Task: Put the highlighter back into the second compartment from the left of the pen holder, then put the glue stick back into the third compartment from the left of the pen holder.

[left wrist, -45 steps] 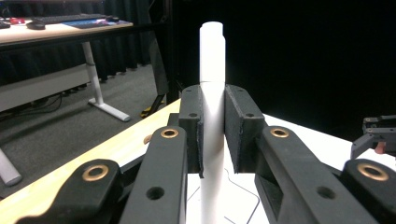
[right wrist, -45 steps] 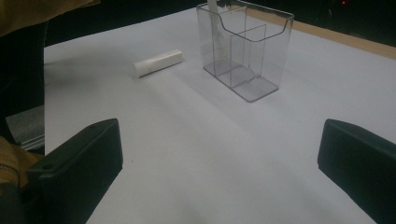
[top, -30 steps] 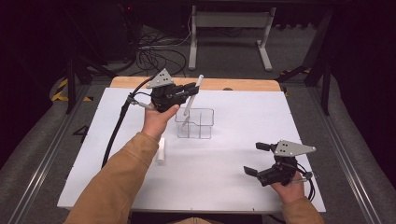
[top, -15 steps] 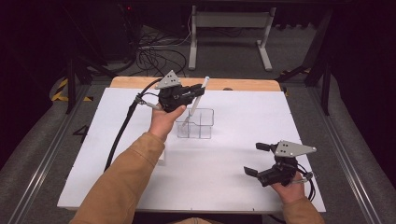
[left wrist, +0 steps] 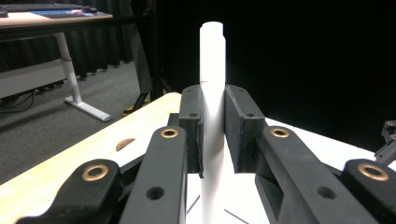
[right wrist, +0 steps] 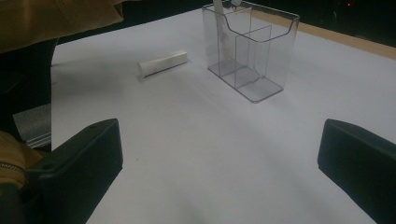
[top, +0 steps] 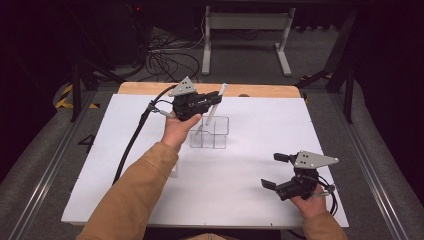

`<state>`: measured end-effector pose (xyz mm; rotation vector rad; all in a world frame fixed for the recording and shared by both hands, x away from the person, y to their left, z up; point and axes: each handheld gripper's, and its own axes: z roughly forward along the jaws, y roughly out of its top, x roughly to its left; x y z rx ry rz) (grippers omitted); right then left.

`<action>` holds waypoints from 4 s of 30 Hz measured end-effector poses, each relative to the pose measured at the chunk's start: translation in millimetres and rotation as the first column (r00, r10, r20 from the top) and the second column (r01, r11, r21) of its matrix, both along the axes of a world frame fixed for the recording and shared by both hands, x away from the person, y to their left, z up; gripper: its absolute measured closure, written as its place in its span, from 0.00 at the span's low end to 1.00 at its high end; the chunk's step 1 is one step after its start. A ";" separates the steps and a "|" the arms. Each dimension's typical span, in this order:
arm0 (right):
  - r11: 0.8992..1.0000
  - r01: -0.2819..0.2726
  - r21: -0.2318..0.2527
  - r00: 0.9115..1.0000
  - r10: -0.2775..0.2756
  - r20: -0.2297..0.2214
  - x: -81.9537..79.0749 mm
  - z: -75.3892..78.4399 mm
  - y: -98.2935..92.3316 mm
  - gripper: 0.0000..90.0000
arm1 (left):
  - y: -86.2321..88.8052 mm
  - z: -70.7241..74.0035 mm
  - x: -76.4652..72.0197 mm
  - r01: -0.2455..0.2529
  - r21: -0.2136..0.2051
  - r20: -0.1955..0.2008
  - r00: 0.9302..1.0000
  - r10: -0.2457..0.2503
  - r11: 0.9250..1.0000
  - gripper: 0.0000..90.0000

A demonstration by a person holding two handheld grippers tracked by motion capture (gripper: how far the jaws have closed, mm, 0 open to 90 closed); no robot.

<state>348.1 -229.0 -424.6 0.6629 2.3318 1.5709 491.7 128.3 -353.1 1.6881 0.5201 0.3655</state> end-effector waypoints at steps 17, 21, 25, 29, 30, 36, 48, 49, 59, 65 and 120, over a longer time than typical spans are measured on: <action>1.000 0.002 0.001 1.000 -0.002 0.005 -0.4 0.0 0.7 0.00 | 19.3 13.7 -16.2 -0.012 0.079 0.009 1.000 0.011 0.997 0.36; 1.000 0.003 -0.001 1.000 -0.003 0.005 -0.2 -0.3 1.2 0.00 | 29.5 18.8 -28.7 -0.030 0.071 0.035 0.999 0.027 0.997 0.32; 1.000 0.001 0.002 1.000 -0.001 0.007 -0.7 -0.2 2.2 0.00 | 41.4 21.5 -38.7 -0.049 0.083 0.040 0.998 0.046 0.995 0.30; 1.000 0.001 0.002 1.000 -0.001 0.004 -0.4 -0.5 2.5 0.00 | 52.3 19.6 -47.5 -0.064 0.089 0.042 0.997 0.061 0.994 0.30; 1.000 0.001 0.002 1.000 -0.001 0.005 -0.4 -0.6 2.6 0.00 | 54.6 19.2 -49.4 -0.066 0.090 0.043 0.997 0.063 0.994 0.30; 1.000 0.001 -0.002 1.000 -0.001 0.007 -0.5 -0.9 3.6 0.00 | 64.0 18.9 -62.1 -0.086 0.109 0.057 0.995 0.080 0.990 0.30; 1.000 0.005 0.000 1.000 -0.005 0.011 -1.1 -0.7 3.7 0.01 | 75.9 17.8 -82.3 -0.083 0.124 0.056 0.995 0.077 0.989 0.29; 1.000 0.004 0.000 1.000 -0.004 0.011 -1.0 -0.7 3.7 0.00 | 76.8 17.7 -83.4 -0.081 0.127 0.053 0.996 0.075 0.989 0.29; 1.000 0.024 0.001 1.000 -0.024 0.016 -1.7 0.1 5.5 0.00 | 89.2 10.7 -95.8 -0.095 0.132 0.047 0.995 0.089 0.987 0.28; 0.996 0.047 0.076 0.999 -0.047 0.005 -1.1 3.2 4.3 0.00 | 96.2 6.6 -102.1 -0.100 0.132 0.040 0.995 0.095 0.986 0.28; 0.991 0.123 -0.050 0.987 -0.117 0.111 -10.5 4.1 25.1 0.15 | 140.8 -45.0 -172.0 -0.214 0.191 -0.072 0.970 0.231 0.958 0.23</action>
